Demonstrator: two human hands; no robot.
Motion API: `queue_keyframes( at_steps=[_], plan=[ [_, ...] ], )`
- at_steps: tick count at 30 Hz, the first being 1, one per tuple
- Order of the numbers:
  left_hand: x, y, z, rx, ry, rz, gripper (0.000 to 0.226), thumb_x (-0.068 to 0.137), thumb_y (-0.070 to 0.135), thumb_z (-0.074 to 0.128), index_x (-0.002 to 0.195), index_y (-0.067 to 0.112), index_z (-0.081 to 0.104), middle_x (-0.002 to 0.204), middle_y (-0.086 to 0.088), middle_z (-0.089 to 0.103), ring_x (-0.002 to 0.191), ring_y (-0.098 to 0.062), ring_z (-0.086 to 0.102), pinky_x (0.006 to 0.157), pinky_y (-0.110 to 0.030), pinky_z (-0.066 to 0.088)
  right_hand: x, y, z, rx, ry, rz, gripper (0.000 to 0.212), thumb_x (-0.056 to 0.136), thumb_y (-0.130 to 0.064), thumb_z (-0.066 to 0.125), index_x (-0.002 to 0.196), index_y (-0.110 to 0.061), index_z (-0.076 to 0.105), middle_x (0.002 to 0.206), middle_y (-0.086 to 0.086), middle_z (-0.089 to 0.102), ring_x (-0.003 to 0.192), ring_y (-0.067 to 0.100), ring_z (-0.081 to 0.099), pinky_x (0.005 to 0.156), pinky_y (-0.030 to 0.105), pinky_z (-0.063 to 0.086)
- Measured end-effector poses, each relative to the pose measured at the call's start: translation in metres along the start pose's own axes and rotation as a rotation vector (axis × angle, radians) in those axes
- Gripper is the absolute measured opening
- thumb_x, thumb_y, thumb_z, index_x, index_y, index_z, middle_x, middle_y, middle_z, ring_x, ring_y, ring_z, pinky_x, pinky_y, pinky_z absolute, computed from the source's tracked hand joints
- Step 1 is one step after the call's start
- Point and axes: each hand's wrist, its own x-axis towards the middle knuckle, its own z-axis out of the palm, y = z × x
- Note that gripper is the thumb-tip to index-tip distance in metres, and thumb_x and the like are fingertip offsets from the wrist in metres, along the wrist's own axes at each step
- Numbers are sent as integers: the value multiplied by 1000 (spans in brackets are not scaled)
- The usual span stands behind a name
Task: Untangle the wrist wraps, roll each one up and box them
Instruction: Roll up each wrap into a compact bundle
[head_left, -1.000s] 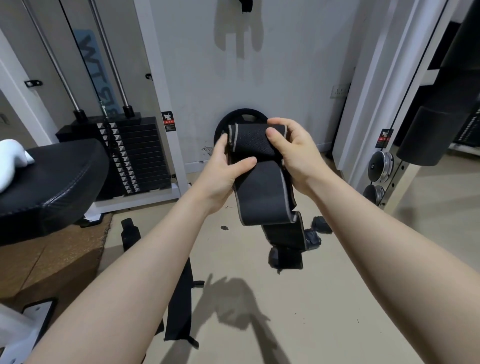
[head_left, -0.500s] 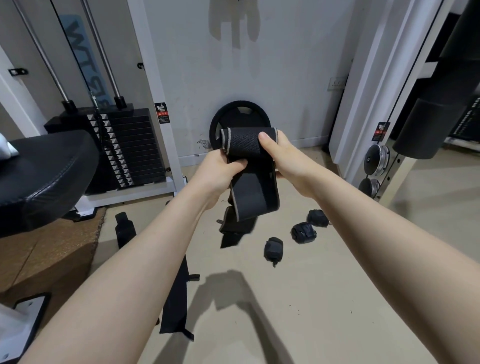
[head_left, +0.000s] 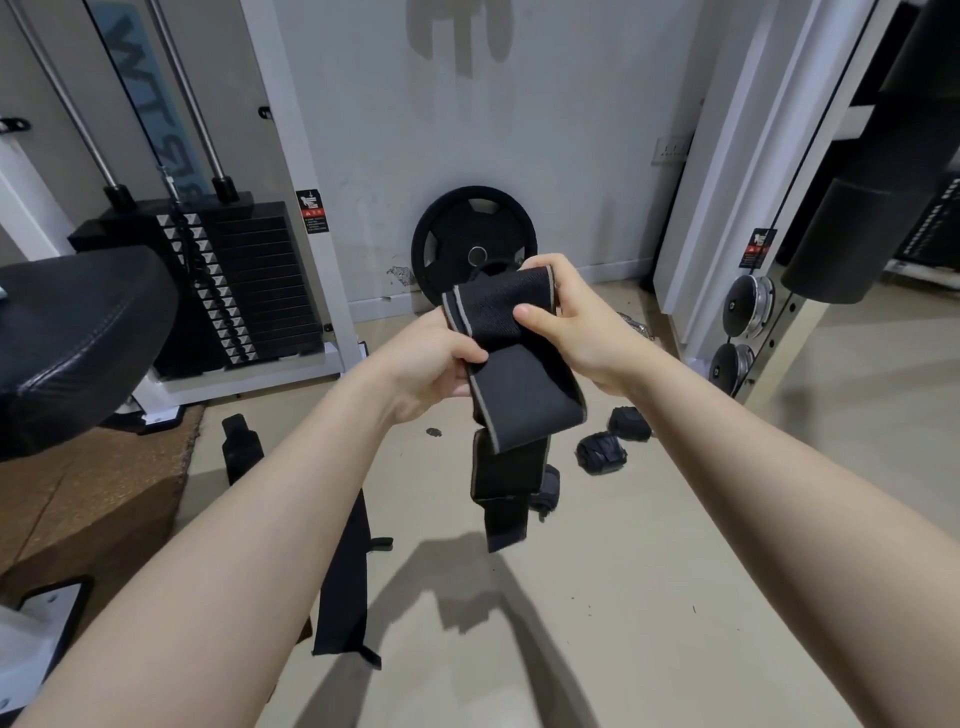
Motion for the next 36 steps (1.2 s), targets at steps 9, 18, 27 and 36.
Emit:
queue_keyframes(
  at_steps=[9,18,27,36],
  plan=[
    [13,-4,15,-232,144,134,9,98,10,50,103,15,56,91,-3,65,77,-12,66,64,-25,57,-5,3,2,92,45,-20,40,83,16,52,88,-23,50,87,3,52,74,14,50,65,28,43],
    [14,-5,19,-85,216,272,26,91,-7,53,99,17,57,95,-5,60,88,-18,60,77,-30,54,-13,12,-4,367,-63,346,31,92,-1,42,118,-12,55,108,10,65,92,23,62,81,36,52],
    [5,-10,17,306,188,496,35,80,-16,59,88,18,57,106,11,58,98,3,56,91,-17,46,-14,10,6,428,-6,233,12,99,-24,47,105,-22,58,91,2,67,77,9,67,70,25,55],
    [-4,-15,23,-335,100,7,53,83,27,70,132,18,52,113,-4,70,101,-21,68,83,-40,57,-9,11,6,283,58,97,31,93,-9,57,119,-23,52,105,-2,67,90,8,65,81,22,53]
  ],
)
